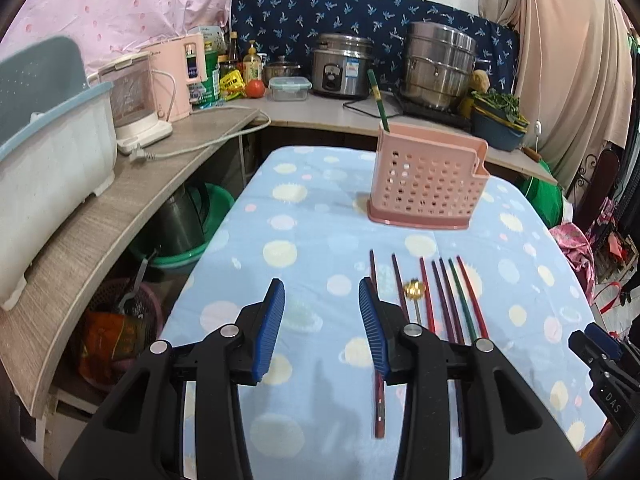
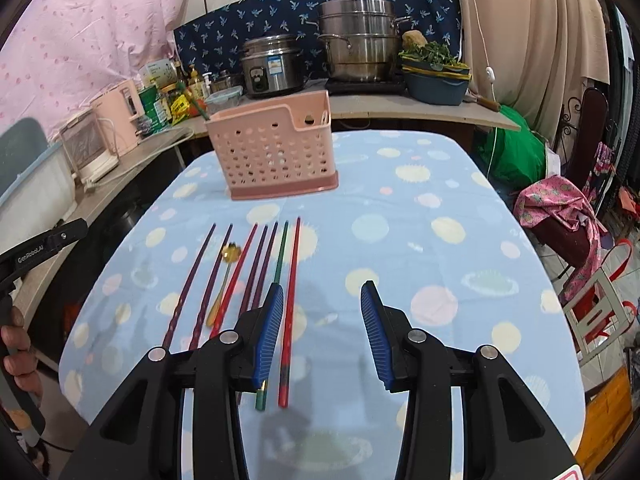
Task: Organize utensils
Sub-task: 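Move the right tool to a red chopstick while the left tool moves to a dark-red chopstick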
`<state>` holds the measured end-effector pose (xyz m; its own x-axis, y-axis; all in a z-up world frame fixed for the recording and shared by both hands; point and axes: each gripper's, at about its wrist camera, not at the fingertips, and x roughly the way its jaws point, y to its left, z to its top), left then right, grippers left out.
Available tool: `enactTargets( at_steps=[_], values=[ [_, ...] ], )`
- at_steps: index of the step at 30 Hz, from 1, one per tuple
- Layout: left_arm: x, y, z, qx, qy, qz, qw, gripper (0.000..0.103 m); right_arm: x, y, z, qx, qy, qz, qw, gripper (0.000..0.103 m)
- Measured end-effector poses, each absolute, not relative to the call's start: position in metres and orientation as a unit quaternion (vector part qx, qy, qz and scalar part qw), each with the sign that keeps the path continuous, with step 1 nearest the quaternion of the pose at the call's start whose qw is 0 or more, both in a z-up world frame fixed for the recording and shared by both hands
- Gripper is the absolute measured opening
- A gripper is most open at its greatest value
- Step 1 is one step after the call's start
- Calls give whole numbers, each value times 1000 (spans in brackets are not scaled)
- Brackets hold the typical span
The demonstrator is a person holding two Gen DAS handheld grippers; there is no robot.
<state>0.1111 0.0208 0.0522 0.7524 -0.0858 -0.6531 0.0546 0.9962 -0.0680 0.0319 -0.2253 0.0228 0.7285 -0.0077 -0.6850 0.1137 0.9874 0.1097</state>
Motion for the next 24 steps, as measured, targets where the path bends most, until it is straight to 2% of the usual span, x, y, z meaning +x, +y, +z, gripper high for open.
enactTargets(
  at_steps=[20, 22, 24],
  values=[
    [83, 7, -7, -6, 416, -60, 907, 38, 15, -205, -37, 81, 423, -21, 902, 37],
    [83, 4, -11, -6, 421, -61, 905, 46, 18, -205, -41, 82, 426, -19, 901, 36],
    [82, 2, -16, -6, 423, -62, 904, 49, 21, -203, -45, 82, 429, -18, 899, 33]
  ],
)
